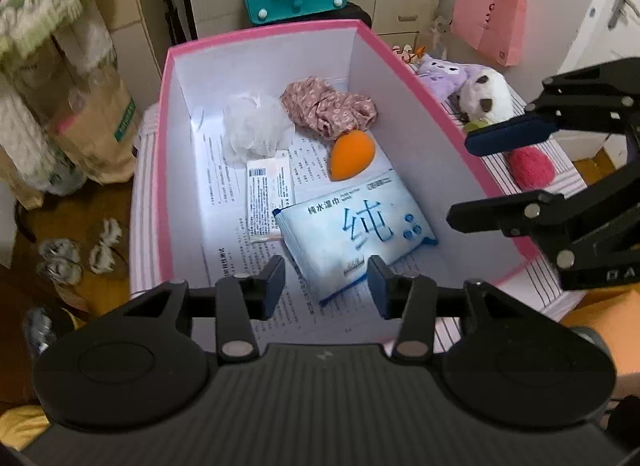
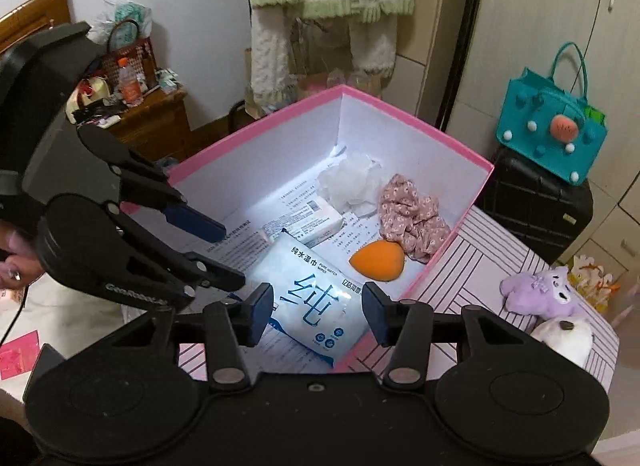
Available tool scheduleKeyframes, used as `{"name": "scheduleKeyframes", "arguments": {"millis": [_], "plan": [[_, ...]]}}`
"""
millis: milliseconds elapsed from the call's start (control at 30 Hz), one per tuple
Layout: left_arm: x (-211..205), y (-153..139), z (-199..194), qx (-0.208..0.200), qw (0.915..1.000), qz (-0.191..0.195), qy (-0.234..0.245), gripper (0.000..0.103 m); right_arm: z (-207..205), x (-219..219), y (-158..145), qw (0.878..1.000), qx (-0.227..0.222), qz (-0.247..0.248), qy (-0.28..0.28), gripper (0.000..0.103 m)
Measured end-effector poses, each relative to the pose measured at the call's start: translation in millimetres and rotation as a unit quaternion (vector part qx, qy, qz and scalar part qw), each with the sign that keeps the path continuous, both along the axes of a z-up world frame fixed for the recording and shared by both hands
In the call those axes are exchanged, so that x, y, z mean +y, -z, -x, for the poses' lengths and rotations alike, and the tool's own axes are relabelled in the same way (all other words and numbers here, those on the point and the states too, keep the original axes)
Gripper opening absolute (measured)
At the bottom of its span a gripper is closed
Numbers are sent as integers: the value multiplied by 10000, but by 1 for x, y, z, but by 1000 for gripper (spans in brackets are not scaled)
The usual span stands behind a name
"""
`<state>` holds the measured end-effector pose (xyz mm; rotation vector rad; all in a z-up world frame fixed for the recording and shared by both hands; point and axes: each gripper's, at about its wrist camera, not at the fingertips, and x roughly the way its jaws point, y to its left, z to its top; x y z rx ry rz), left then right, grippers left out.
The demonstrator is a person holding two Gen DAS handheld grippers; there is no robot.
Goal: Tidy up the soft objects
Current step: 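Open the left gripper to drop the wet-wipes packet into the box, then withdraw both tools toward the green sponge and pink pompom on the table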
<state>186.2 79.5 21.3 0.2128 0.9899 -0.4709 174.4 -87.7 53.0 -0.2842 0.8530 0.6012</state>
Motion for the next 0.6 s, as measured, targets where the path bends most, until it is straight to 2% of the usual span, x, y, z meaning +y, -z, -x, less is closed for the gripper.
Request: {"name": "scheduleKeyframes", "arguments": {"millis": [233,400,600], "plan": [[-6,-32,38,-322,9989,-337,62,51,31,-16,-20,9993,-185,-279,-177,55],[-12,-43,57,-425,9986,-294,55,53,57,-25,-33,9978,-421,-391,-339,55],[-24,-52,77,-584,9973,-434,65,53,83,-36,-42,9950,-691,-500,-525,55]]}}
